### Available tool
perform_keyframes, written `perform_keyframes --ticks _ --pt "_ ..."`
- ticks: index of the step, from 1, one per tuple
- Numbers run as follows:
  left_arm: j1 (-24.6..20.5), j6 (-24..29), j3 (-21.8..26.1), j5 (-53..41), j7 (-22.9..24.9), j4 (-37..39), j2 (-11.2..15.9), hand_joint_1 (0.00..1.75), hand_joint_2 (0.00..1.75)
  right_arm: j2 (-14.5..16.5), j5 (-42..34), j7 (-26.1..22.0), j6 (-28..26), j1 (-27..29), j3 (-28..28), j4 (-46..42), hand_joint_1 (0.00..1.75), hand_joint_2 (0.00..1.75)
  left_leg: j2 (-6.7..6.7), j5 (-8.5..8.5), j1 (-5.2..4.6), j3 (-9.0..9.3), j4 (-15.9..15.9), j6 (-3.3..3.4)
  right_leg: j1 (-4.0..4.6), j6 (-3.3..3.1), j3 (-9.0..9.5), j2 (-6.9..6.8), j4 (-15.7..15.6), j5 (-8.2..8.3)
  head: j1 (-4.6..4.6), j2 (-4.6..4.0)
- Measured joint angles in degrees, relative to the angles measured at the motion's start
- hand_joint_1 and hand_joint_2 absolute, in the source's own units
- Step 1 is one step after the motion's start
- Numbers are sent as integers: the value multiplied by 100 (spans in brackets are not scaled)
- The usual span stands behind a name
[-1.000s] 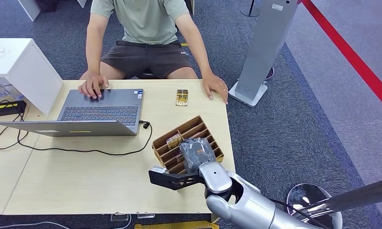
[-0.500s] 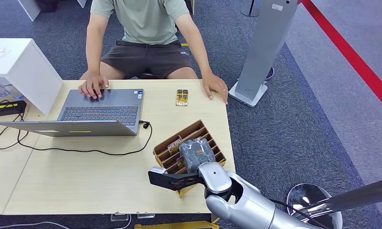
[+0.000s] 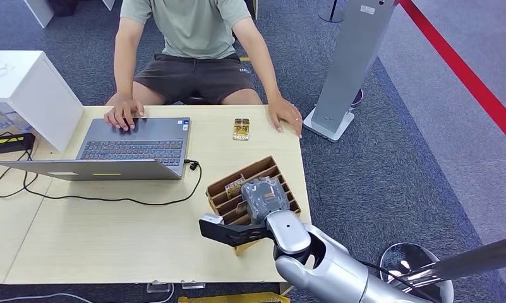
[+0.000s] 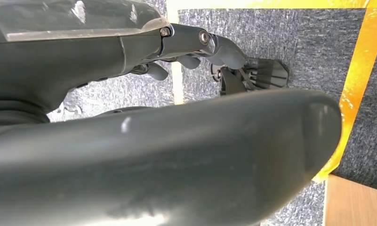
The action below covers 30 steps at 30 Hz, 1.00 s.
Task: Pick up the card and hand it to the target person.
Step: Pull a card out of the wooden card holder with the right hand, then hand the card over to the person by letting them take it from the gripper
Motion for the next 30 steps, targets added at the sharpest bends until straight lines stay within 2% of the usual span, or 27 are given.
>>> perform_keyframes --ticks 4,10,15,19,24,30 --pt "0 -7 -3 -33 12 0 2 0 0 -43 -36 48 100 -334 -90 -263 136 175 2 1 0 1 0 0 0 -2 0 1 1 2 -3 0" --pt "-3 -29 -33 -140 12 1 2 0 0 -59 -543 123 201 -1251 -256 -409 136 175 4 2 0 0 1 0 0 -7 -1 2 2 6 -9 0" --pt "-23 -17 -77 -205 110 1 -1 0 0 33 -931 -101 -7 -1973 -277 131 136 175 3 2 0 -6 0 0 0 -7 -3 2 4 6 -5 0" --pt "-41 11 -150 -209 174 0 -4 0 0 313 -1005 -655 -705 -2365 -266 1006 136 175 0 2 1 -13 0 0 1 -7 -6 -1 5 5 -5 0" --pt "-62 57 -208 -196 209 -1 -30 0 0 845 -932 -1313 -1646 -2701 -223 2415 136 175 -4 2 1 -18 0 -1 1 -7 -11 -5 6 5 -13 0" --pt "-65 136 -243 -79 132 -1 -90 0 0 1408 -726 -1628 -2000 -2849 -126 3712 136 175 -4 2 0 -24 0 0 1 -7 -19 -4 7 5 0 0"
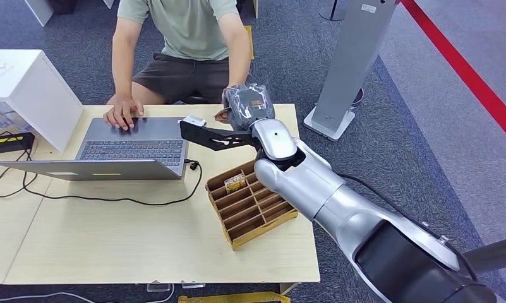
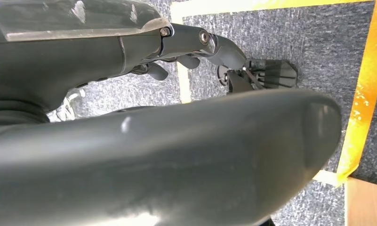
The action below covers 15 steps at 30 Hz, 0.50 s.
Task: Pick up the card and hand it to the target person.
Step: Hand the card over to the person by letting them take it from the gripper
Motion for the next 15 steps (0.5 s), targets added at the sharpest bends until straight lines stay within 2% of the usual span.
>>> perform_keyframes --ticks 4,9,15 --pt "1 48 0 72 8 0 -22 0 0 271 44 -43 10 -60 46 590 0 175 0 0 0 -2 0 0 0 0 -5 0 0 0 1 0" --pt "5 -48 -3 80 52 1 -26 0 0 486 44 -42 29 -157 79 1159 0 175 2 1 0 -2 1 -1 0 0 -7 2 0 0 -5 0" --pt "8 -168 -7 84 -52 2 -25 0 0 602 26 -56 -6 -274 87 1609 0 175 3 2 0 -2 1 -1 0 -1 -8 3 0 1 -5 0"
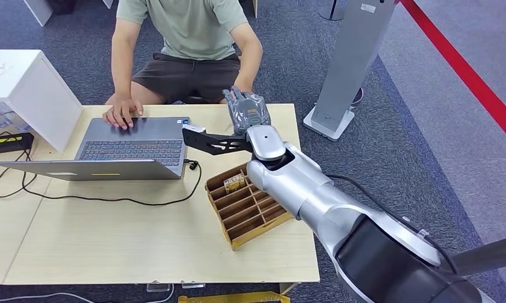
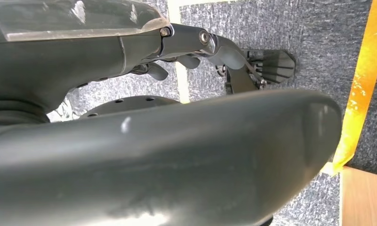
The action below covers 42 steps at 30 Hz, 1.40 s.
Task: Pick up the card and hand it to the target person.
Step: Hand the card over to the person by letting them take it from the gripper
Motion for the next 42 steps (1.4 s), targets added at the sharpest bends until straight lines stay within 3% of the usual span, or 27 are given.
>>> perform_keyframes --ticks 8,13,17,22,28,34,42 --pt "5 36 0 139 -61 4 1 0 0 12 -13 -181 -331 -347 -16 176 0 175 2 0 0 3 2 0 0 0 -2 2 0 0 -2 0" --pt "18 67 0 297 -73 5 1 0 0 -454 -64 -81 -46 -244 -150 -699 0 175 2 0 -1 9 5 1 0 0 1 2 -3 0 -8 0" --pt "41 89 1 440 -149 5 1 0 0 -1227 -693 -110 148 655 -451 -2206 0 175 -4 -4 0 27 6 3 1 1 20 -4 -20 -1 -8 0" --pt "101 95 2 475 -174 5 22 0 0 -2278 -1994 -841 -111 2543 -1030 -4058 0 175 -15 -17 0 34 4 7 1 11 39 -11 -32 -7 22 0" --pt "107 94 2 450 -194 5 87 0 0 -3087 -2839 -1429 -221 4441 -1501 -5736 0 175 -11 -25 1 30 0 8 1 14 37 -6 -32 -11 18 0" --pt "87 45 5 447 -418 5 114 0 0 -3326 -3785 -2261 -531 5537 -1637 -6438 0 175 -3 -25 1 29 -3 8 1 11 35 1 -26 -12 2 0" --pt "68 58 25 507 -550 5 115 0 0 -3238 -4449 -2855 -359 5634 -1603 -6516 0 175 -2 -23 0 33 -2 8 1 12 42 4 -21 -12 17 0"
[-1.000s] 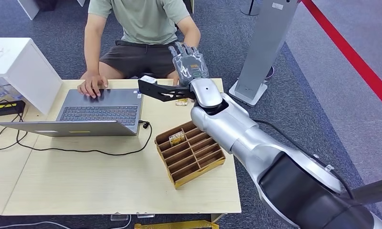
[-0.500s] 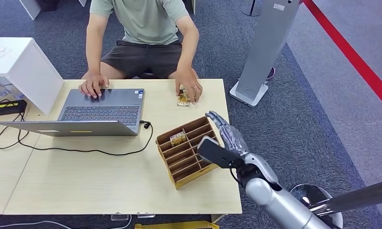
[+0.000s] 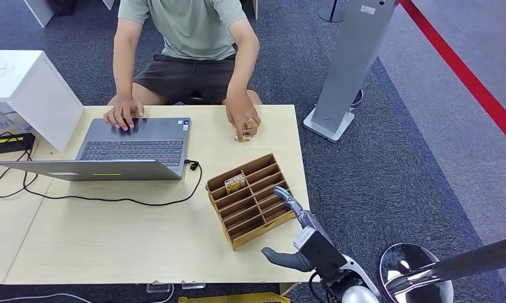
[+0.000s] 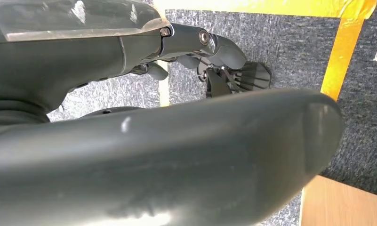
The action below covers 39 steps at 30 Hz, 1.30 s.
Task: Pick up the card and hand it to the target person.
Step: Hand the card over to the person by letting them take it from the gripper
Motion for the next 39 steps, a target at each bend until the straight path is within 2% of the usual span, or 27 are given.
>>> perform_keyframes --ticks 9,19,29,35,39 --pt "-8 173 93 171 234 0 -1 0 0 432 -261 -369 348 -325 83 336 0 175 3 0 0 0 0 -1 0 -1 -2 0 3 -1 -19 0" --pt "-6 208 172 176 343 0 -17 0 0 719 -469 -540 369 -410 113 730 0 175 5 0 0 0 0 -1 0 -1 -2 0 3 -1 -8 0" --pt "-5 145 188 121 160 0 -32 0 0 861 -589 -495 164 -449 108 1003 0 175 5 0 0 -1 0 -1 0 -1 -4 0 3 -1 -8 0" --pt "-4 149 190 112 205 0 -37 0 0 904 -468 -339 -219 -452 81 1128 0 175 5 0 0 0 0 -1 0 -1 -4 0 3 -1 -9 0" --pt "-4 170 190 100 257 0 -46 0 0 922 -449 -265 -277 -451 80 1158 0 175 6 0 0 0 0 -1 0 -1 -4 0 3 -1 -14 0"
